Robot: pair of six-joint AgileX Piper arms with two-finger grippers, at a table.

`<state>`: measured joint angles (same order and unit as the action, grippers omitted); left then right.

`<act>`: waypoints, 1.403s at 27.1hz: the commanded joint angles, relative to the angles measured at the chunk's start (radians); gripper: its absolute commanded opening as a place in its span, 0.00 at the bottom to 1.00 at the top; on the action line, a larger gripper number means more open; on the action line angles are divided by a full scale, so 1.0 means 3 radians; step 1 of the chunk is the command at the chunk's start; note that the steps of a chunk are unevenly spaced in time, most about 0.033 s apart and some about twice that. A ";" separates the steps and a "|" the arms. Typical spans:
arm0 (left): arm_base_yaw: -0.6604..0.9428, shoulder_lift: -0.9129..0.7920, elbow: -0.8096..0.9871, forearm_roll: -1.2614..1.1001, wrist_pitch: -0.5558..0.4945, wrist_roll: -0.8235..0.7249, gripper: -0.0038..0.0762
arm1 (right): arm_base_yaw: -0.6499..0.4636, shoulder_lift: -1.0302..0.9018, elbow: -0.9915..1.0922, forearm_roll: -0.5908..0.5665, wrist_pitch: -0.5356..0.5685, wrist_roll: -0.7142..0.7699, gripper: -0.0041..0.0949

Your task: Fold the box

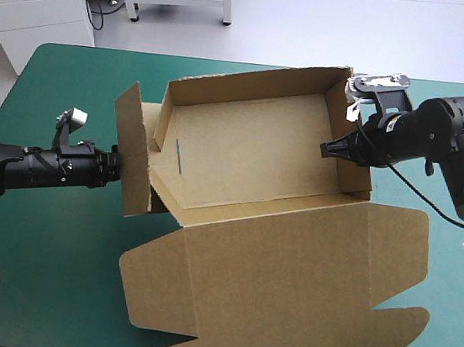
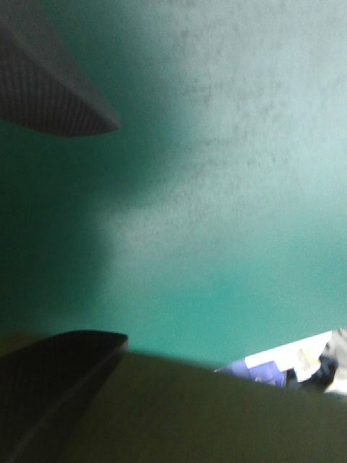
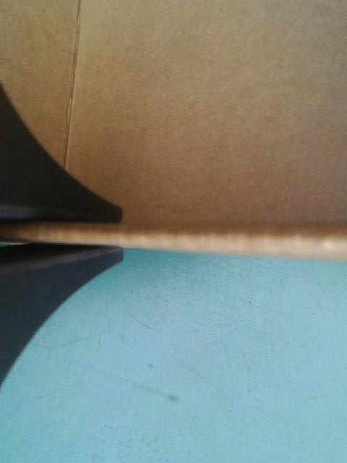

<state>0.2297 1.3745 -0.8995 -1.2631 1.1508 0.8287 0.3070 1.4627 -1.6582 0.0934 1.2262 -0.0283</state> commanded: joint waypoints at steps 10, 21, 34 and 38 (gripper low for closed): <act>-0.0222 -0.0111 -0.0177 -0.0866 0.0513 0.0215 0.71 | -0.0012 -0.0093 -0.0113 -0.0167 -0.0167 0.0139 0.02; -0.0320 -0.0111 -0.0315 -0.1013 0.0479 -0.0169 0.71 | -0.0012 -0.0093 -0.0113 -0.0230 -0.0168 0.0167 0.02; -0.0811 -0.0111 -0.0504 -0.1114 0.0515 -0.0109 0.71 | -0.0012 -0.0093 -0.0113 -0.0230 -0.0169 0.0236 0.02; -0.0848 -0.0111 -0.0589 -0.0797 0.0515 -0.0068 0.71 | -0.0012 -0.0093 -0.0113 -0.0230 -0.0163 0.0276 0.02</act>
<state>-0.0184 1.3745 -1.0279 -1.4738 1.1913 0.8065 0.3061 1.4698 -1.6582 0.0092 1.2271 0.0361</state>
